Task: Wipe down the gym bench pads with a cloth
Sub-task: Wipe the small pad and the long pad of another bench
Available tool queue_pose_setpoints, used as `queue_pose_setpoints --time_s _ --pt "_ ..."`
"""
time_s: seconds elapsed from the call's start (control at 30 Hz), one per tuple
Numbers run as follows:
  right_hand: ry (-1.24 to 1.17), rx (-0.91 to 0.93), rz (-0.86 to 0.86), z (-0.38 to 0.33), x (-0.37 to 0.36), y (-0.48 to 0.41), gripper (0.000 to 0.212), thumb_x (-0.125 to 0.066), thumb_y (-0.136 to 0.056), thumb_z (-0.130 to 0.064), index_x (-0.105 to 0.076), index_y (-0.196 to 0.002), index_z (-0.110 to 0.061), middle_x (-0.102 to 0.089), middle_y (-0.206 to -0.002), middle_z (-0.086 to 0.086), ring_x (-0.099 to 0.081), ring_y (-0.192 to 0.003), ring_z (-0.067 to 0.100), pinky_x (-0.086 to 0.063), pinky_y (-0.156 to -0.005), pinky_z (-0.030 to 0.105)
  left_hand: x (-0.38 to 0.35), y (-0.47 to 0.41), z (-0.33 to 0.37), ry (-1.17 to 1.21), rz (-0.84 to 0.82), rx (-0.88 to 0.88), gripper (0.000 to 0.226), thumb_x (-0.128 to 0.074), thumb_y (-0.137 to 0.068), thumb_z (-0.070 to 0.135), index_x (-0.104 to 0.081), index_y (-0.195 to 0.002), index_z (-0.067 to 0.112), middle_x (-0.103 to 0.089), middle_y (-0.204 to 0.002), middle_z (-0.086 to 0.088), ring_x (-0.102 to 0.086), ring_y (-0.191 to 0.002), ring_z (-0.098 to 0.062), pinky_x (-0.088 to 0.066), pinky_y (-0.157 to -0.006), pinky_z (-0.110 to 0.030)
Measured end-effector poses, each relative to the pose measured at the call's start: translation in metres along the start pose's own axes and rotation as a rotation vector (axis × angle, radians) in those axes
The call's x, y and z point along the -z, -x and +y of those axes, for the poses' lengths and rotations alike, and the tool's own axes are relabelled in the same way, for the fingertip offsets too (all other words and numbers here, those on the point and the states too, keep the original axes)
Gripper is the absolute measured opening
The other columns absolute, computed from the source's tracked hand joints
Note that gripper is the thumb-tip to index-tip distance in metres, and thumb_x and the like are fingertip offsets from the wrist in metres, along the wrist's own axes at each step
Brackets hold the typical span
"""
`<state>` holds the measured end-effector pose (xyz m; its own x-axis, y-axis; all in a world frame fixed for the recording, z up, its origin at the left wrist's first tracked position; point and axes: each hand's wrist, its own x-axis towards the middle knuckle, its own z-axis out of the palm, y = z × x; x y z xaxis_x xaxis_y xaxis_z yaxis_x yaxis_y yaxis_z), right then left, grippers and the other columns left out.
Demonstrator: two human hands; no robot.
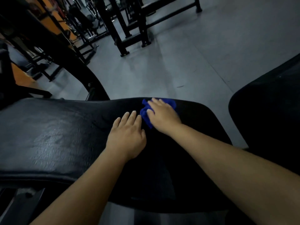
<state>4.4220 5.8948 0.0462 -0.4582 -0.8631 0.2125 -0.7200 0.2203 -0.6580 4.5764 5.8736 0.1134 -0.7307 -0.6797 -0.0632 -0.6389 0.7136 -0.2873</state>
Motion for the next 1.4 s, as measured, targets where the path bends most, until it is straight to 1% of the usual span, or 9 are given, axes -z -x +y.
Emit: queue_pose_setpoints --time_s 0.13,0.3,0.5,0.67,0.77,0.87,1.03,1.2,1.4 --pt "-0.059 0.191 -0.046 0.043 0.009 0.04 0.049 -0.043 -0.103 -0.036 -0.044 -0.149 -0.02 -0.033 -0.16 0.001 -0.026 -0.148 0.016 -0.013 -0.12 0.025 0.0 -0.041 -0.008 -0.023 0.04 -0.005 0.062 -0.028 -0.101 0.038 -0.02 -0.158 0.014 -0.011 -0.168 -0.004 -0.008 -0.154 -0.02 -0.009 -0.124 -0.042" --pt "0.031 -0.187 0.041 0.046 0.008 -0.046 0.034 -0.037 -0.101 -0.032 -0.061 -0.12 -0.016 -0.059 -0.133 0.01 -0.053 -0.124 0.03 -0.036 -0.102 0.038 -0.004 -0.041 -0.005 -0.031 0.052 -0.012 0.062 -0.024 -0.102 0.04 -0.018 -0.158 0.015 -0.008 -0.168 -0.004 -0.004 -0.154 -0.02 -0.008 -0.125 -0.042" --pt "-0.013 0.173 -0.112 0.053 0.018 0.06 0.052 -0.04 -0.103 -0.04 -0.034 -0.154 -0.027 -0.022 -0.164 -0.002 -0.015 -0.151 0.015 -0.007 -0.122 0.026 -0.004 -0.041 -0.005 0.006 0.062 -0.013 0.062 -0.025 -0.101 0.039 -0.021 -0.158 0.016 -0.012 -0.167 -0.004 -0.007 -0.154 -0.02 -0.008 -0.124 -0.043" --pt "0.09 -0.21 -0.057 0.066 0.023 0.047 0.052 -0.036 -0.105 -0.042 -0.032 -0.154 -0.028 -0.02 -0.165 0.001 -0.017 -0.151 0.021 -0.013 -0.122 0.035 0.001 -0.037 -0.002 0.011 0.038 -0.107 0.057 -0.025 -0.103 0.04 -0.024 -0.157 0.023 -0.014 -0.167 0.003 -0.008 -0.154 -0.017 -0.008 -0.125 -0.044" --pt "0.058 0.047 -0.096 0.032 0.023 0.108 0.053 -0.036 -0.105 -0.043 -0.027 -0.155 -0.032 -0.014 -0.166 -0.004 -0.01 -0.152 0.018 -0.009 -0.122 0.034 0.003 -0.038 -0.001 0.025 0.003 -0.247 0.056 -0.032 -0.102 0.042 -0.03 -0.156 0.027 -0.02 -0.165 0.007 -0.012 -0.153 -0.012 -0.01 -0.124 -0.041" --pt "-0.009 0.188 -0.192 0.056 0.045 0.18 0.059 -0.034 -0.099 -0.053 -0.027 -0.155 -0.033 -0.011 -0.164 -0.012 -0.004 -0.15 0.006 0.003 -0.117 0.015 0.005 -0.037 0.002 -0.031 -0.074 -0.272 0.059 -0.028 -0.104 0.046 -0.021 -0.159 0.026 -0.011 -0.167 0.005 -0.006 -0.154 -0.015 -0.006 -0.124 -0.04" --pt "0.1 -0.203 -0.032 0.068 0.03 0.139 0.052 -0.036 -0.104 -0.043 -0.03 -0.155 -0.031 -0.019 -0.165 -0.001 -0.015 -0.151 0.02 -0.011 -0.121 0.033 -0.007 -0.005 0.058 -0.075 -0.123 -0.198 0.067 -0.024 -0.102 0.052 -0.01 -0.16 0.021 0.001 -0.168 -0.004 0.002 -0.154 -0.025 -0.002 -0.124 -0.047" --pt "-0.041 0.134 -0.165 0.065 0.05 0.224 0.058 -0.03 -0.1 -0.051 -0.025 -0.155 -0.036 -0.008 -0.162 -0.018 -0.001 -0.15 0.004 0.003 -0.119 0.019 -0.01 0.015 0.065 -0.059 -0.082 -0.255 0.063 -0.02 -0.104 0.049 -0.009 -0.16 0.022 0.001 -0.168 -0.003 0.004 -0.154 -0.021 -0.001 -0.125 -0.044" --pt "0.097 -0.337 -0.02 0.113 0.038 0.123 0.053 -0.033 -0.104 -0.04 -0.028 -0.155 -0.028 -0.018 -0.165 0.001 -0.015 -0.151 0.025 -0.013 -0.122 0.04 -0.009 0.013 0.069 -0.038 -0.058 -0.239 0.066 -0.016 -0.1 0.052 -0.015 -0.16 0.025 -0.004 -0.168 0.0 0.0 -0.154 -0.017 -0.003 -0.125 -0.042"
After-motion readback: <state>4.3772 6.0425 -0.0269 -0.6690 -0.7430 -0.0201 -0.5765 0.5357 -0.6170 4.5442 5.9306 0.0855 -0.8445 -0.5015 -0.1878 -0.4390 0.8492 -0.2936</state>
